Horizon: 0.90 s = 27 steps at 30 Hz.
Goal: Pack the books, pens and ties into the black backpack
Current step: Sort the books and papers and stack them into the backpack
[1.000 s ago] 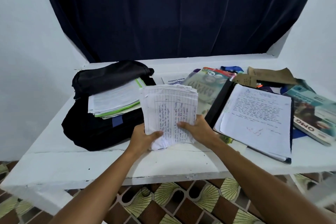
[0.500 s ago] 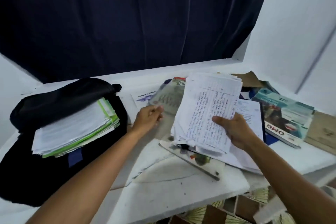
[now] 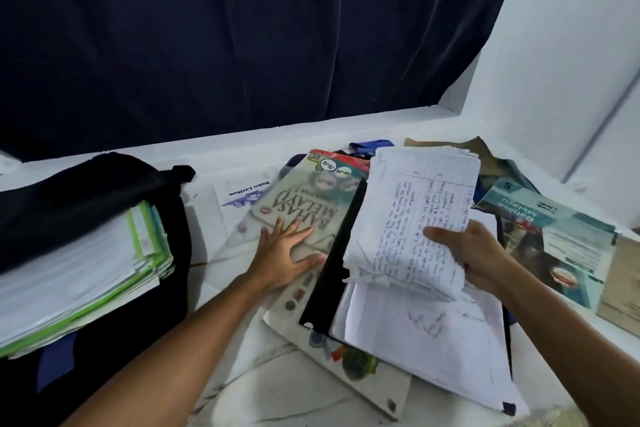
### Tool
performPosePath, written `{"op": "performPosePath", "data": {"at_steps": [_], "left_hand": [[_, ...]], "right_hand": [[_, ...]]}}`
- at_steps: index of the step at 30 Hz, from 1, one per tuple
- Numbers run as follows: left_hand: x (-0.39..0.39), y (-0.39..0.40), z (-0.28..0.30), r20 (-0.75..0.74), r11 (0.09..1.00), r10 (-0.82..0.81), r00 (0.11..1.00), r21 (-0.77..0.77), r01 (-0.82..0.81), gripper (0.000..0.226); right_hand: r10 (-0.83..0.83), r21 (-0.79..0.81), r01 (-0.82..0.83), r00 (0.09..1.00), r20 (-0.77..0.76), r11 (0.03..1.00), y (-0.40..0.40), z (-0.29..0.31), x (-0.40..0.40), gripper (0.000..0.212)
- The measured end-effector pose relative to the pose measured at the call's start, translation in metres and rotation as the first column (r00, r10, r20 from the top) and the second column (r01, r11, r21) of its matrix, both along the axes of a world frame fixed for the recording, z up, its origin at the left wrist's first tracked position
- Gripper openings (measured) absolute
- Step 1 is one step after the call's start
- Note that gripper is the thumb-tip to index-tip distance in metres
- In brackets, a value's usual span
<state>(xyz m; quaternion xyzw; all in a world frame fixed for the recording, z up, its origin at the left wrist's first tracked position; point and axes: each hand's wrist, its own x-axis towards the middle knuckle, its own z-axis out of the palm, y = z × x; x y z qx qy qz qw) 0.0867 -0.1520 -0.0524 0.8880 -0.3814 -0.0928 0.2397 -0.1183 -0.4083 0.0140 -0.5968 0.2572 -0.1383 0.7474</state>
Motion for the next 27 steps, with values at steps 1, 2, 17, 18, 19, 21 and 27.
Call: {"op": "performPosePath", "data": {"at_steps": [1,2,17,18,19,21,27], "left_hand": [[0.001,0.0,-0.003,0.011,1.0,-0.004,1.0,0.008,0.004,0.125],[0.002,0.0,-0.005,0.028,1.0,-0.009,1.0,0.024,0.009,0.126],[0.002,-0.003,-0.008,-0.075,0.998,0.018,0.997,-0.06,-0.022,0.069],[0.002,-0.004,-0.007,-0.102,0.996,0.028,0.994,-0.083,-0.037,0.052],[0.002,-0.004,-0.005,-0.148,0.99,0.037,0.988,-0.126,-0.056,0.04],[0.002,-0.002,-0.001,-0.295,0.965,0.025,0.955,-0.241,-0.1,0.03],[0.001,0.004,0.025,-0.546,0.855,-0.059,0.836,-0.46,-0.24,0.025]], "right_hand": [[0.015,0.001,-0.015,1.0,-0.01,1.0,-0.001,-0.001,0.002,0.029],[0.027,-0.004,-0.027,0.999,-0.023,1.0,-0.003,-0.002,0.005,0.03],[0.184,-0.049,-0.196,0.965,-0.185,0.979,-0.006,-0.013,0.016,0.077],[0.225,-0.029,-0.234,0.956,-0.19,0.972,-0.006,-0.013,0.016,0.077],[0.269,-0.005,-0.276,0.942,-0.2,0.961,-0.006,-0.012,0.015,0.082],[0.371,0.052,-0.369,0.906,-0.205,0.928,-0.006,-0.007,0.013,0.091],[0.462,0.162,-0.434,0.854,-0.238,0.886,-0.003,0.011,0.009,0.043]]}}
